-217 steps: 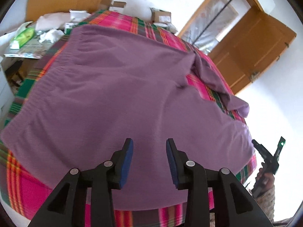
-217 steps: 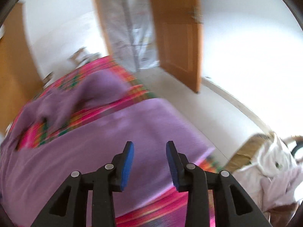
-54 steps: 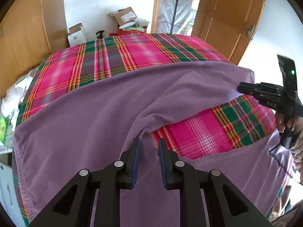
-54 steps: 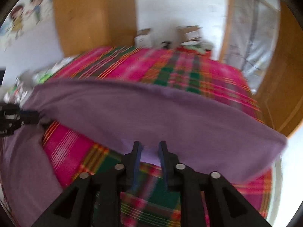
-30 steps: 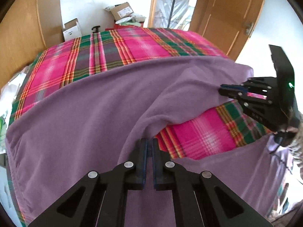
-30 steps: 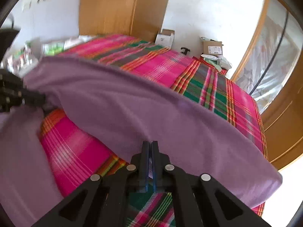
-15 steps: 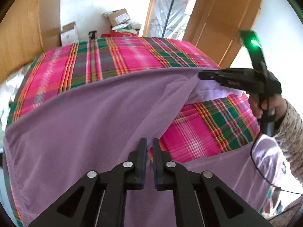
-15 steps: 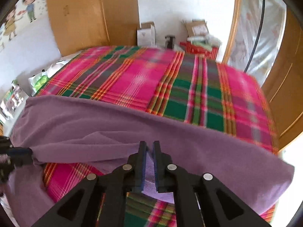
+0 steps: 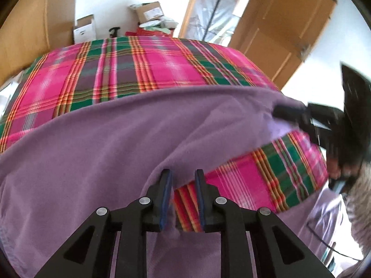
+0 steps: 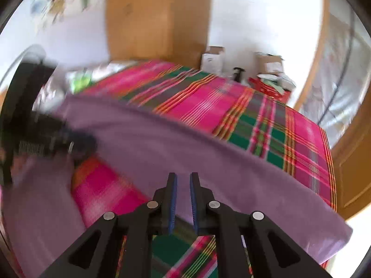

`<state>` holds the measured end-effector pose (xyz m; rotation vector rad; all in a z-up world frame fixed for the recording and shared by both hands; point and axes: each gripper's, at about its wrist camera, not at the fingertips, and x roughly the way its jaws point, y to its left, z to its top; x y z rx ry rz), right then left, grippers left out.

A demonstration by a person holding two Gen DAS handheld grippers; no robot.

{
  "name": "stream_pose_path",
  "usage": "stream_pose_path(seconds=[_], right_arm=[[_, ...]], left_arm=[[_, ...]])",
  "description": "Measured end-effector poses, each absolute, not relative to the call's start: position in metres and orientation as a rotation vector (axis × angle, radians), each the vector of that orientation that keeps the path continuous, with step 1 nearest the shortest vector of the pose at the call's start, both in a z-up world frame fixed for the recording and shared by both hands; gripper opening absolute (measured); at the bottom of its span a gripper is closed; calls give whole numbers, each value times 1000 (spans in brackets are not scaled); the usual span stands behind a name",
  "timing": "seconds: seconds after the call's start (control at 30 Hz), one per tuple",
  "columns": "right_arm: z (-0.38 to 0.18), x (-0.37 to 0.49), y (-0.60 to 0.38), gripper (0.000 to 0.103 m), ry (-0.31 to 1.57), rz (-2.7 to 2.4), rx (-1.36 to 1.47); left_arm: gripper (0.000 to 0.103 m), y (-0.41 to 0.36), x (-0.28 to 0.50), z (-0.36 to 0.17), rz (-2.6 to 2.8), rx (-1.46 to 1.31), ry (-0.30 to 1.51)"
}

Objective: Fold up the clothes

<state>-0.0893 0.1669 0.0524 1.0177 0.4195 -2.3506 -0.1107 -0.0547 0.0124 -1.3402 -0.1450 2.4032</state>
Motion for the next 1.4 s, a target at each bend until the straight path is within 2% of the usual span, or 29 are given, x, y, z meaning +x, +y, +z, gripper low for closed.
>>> stream_pose_path(seconds=[0.07, 0.2, 0.37, 0.57, 0.63, 0.67, 0.73, 0.83, 0.93, 1.13, 1.27, 1.33, 1.4], right_arm=[[46, -80, 160, 13, 449, -2311, 999], [40, -73, 150, 30, 454, -2248, 983], [29, -80, 134, 31, 541, -2219, 1024], [12, -86, 125, 31, 609, -2213, 1085], [10, -87, 126, 31, 592, -2220, 1091], [10, -87, 127, 29, 585, -2222, 1095], [10, -87, 128, 14, 571, -2227, 1102], [13, -83, 129, 6, 569, -2246, 1105], [22, -80, 134, 6, 510, -2244, 1109], [50, -81, 161, 5, 185, -2160, 1180], [45, -76, 164, 5, 155, -2087, 1260], [36, -75, 165, 5, 153, -2075, 1296], [26, -74, 168, 5, 137, -2070, 1335]], left_arm=[[21, -58, -115, 12, 2398, -1352, -191], [21, -59, -118, 11, 2394, -1361, -235], [21, -61, -120, 12, 2387, -1369, -282], [21, -57, -108, 22, 2393, -1337, -232], [27, -55, -100, 26, 2401, -1317, -193], [36, -54, -96, 27, 2408, -1313, -166], [38, -47, -88, 28, 2434, -1306, -59], [38, -38, -82, 23, 2428, -1323, 53], [38, -30, -78, 18, 2436, -1325, 168], [38, -11, -76, 5, 2457, -1329, 422], [37, -4, -71, 3, 2462, -1321, 487], [34, -3, -69, 1, 2444, -1322, 486], [14, -7, -70, 1, 2420, -1342, 442]])
